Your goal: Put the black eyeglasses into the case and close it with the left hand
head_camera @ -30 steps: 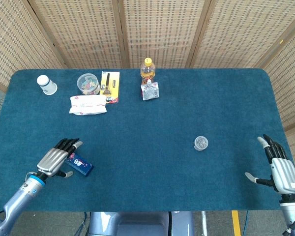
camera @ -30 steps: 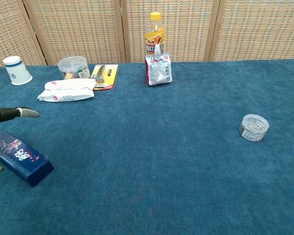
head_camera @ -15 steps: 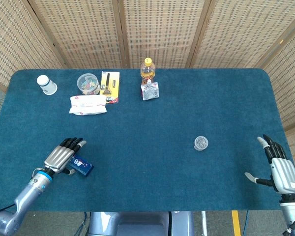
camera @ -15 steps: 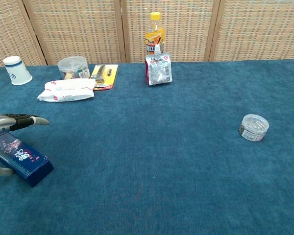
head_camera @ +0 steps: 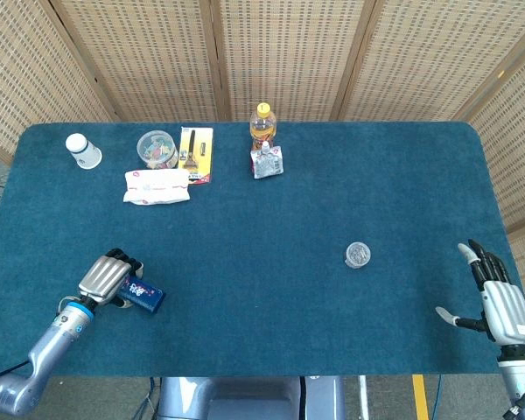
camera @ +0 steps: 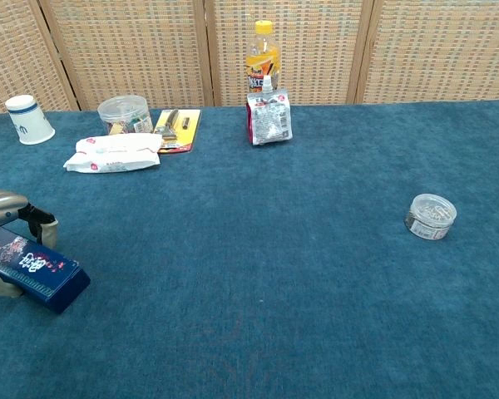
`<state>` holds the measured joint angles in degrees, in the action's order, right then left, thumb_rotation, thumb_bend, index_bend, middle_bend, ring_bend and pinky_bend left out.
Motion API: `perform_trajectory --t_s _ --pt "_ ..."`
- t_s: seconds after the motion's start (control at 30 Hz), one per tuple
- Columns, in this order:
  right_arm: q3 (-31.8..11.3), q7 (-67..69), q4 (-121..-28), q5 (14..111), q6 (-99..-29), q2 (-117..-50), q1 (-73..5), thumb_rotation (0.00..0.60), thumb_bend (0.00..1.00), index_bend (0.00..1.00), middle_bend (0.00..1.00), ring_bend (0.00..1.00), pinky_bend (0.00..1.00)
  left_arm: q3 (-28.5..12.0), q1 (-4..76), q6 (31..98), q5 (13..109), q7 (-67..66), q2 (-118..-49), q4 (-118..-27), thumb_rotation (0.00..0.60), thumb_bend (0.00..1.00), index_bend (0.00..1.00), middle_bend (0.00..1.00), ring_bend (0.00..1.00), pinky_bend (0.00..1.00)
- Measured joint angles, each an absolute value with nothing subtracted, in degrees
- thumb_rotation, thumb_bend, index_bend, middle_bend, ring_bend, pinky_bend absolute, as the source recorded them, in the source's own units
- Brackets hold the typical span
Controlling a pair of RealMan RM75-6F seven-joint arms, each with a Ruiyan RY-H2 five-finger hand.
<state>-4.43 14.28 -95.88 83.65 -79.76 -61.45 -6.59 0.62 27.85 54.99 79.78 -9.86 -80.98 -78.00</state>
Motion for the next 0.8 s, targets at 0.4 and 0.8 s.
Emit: perform_trajectory --t_s 0.4,0.8 --pt "-4.44 14.38 -95.7 83.73 -79.79 -61.48 -6.61 0.6 0.0 0.0 0.0 0.0 0.0 1.3 26.84 58.71 82.41 -8.21 -79.98 -78.92 0.6 0.0 0.0 0.0 0.0 0.0" --pt "-4.4 13.59 -95.64 84.13 -80.42 -61.67 -6.47 0.6 0.0 0.0 0.0 0.0 0.0 1.06 19.25 76.3 85.44 -5.47 -72.09 -85.11 0.6 0.0 0.0 0.0 0.0 0.0"
